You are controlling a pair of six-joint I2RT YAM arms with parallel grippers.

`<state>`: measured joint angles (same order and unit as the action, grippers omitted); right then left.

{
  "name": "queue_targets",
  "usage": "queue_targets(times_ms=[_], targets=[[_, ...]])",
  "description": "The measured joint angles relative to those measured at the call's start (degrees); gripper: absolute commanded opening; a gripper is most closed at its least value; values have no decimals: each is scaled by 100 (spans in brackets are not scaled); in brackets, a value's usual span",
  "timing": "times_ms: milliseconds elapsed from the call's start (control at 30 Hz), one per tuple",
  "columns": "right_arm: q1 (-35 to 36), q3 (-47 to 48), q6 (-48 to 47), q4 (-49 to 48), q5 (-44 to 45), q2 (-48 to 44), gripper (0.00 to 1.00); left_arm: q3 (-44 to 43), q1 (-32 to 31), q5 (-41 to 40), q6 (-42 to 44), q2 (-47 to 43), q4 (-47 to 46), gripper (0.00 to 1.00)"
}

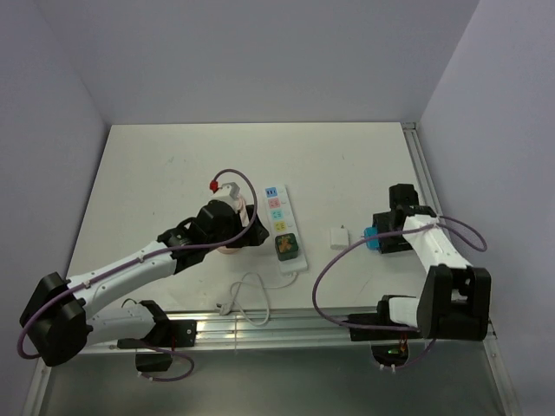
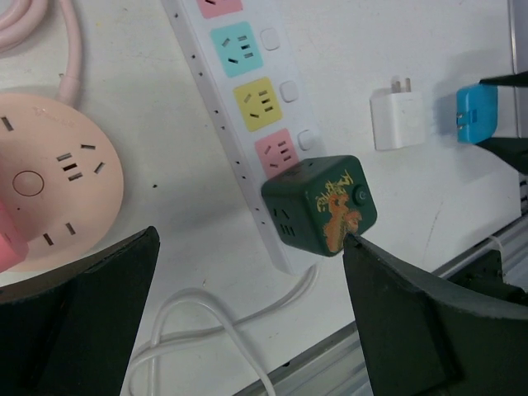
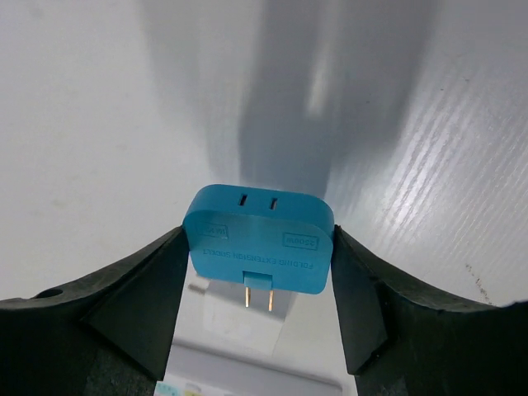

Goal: Insert the plug

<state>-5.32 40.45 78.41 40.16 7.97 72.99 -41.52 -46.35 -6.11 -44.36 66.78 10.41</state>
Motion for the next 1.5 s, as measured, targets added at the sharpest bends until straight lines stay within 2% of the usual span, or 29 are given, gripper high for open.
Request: queue_targets(times_ms=[100,133,200,333,467,500,533,567,700,800,933,1500], targets=[[118,118,-179,103,129,-525,0,195,4,190,57,-234,-221,97],[225,210,-262,131,177,-662,0,254,4,269,83,-341,-302,92],[444,402,-426,129,186,-800,0,345,4,415,142,-540,-544,90],[1021,715,-785,-33,85,-920,0,525,4,645,240,-787,-1204,96],[1655,979,-1113,-205,-44,-918,0,686,2,828,354,-929,-1727,96],[1803,1051,-1180,-258,-68,-918,0,686,2,863,402,-944,-1840,94],[1921,1108,-1233,-330,-92,-918,0,686,2,901,446,-953,-1945,85],[2048,1161,-1283,-435,-136,-920,0,686,2,977,492,-951,-2044,81],[2363,1255,-1449,-859,-382,-911,0,632,-9,1408,802,-706,-2492,77],[2516,1357,-1561,-1029,-511,-817,0,549,-26,1631,905,-354,-2789,81],[2719,1534,-1705,-1233,-815,-511,0,461,-63,1788,981,28,-3117,99],[3171,1550,-1801,-1622,-1499,-420,0,-125,-138,1626,1388,973,-3886,98]])
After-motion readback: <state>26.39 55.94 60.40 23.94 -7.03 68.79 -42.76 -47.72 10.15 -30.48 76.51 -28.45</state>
